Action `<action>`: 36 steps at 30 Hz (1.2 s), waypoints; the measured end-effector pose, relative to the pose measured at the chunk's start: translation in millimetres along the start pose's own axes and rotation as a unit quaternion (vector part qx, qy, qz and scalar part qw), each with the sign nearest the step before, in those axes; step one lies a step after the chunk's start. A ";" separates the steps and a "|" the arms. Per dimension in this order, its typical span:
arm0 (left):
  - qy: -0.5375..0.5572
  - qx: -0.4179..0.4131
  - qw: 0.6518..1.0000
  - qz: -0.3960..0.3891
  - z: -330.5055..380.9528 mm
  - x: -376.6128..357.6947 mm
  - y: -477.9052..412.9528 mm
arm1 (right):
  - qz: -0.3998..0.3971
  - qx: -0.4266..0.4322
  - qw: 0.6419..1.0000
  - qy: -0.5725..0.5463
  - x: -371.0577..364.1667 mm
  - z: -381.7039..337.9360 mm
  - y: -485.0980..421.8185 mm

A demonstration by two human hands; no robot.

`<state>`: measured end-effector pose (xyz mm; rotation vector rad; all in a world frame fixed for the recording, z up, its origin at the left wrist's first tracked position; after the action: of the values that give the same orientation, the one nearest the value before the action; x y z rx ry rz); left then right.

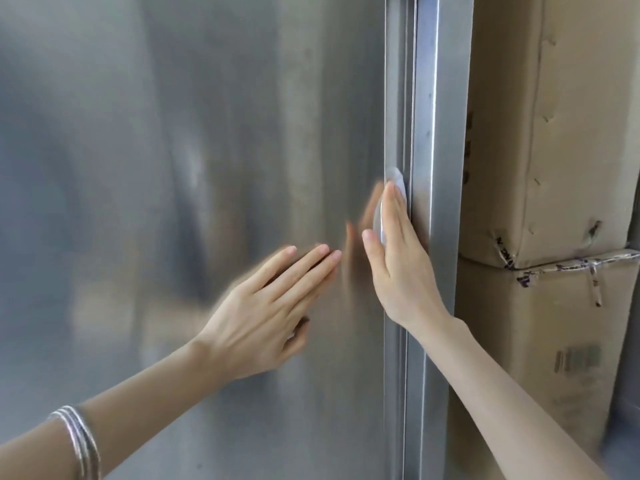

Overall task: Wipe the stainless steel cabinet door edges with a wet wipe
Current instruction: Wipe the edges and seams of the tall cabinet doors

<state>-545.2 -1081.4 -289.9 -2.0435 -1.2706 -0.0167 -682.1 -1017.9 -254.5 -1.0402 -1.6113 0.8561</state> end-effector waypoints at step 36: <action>-0.078 -0.053 0.995 -0.044 102.5 -53.4 53.1 | -0.066 -0.100 0.992 -0.040 -98.6 69.2 275.9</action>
<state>-566.2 -1077.4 -415.2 -2.1107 -1.4845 0.0377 -674.8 -1006.9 -555.2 -1.0340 -1.8416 0.6638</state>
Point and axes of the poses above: each hand's wrist, its own y-axis away from the middle knuckle, its own x-axis out of the back of the hand, z = x × y, the point moved 7 cm from there along -y, towards the middle knuckle, and after that the axes turned 1 degree about -y, right-handed, at the moved point
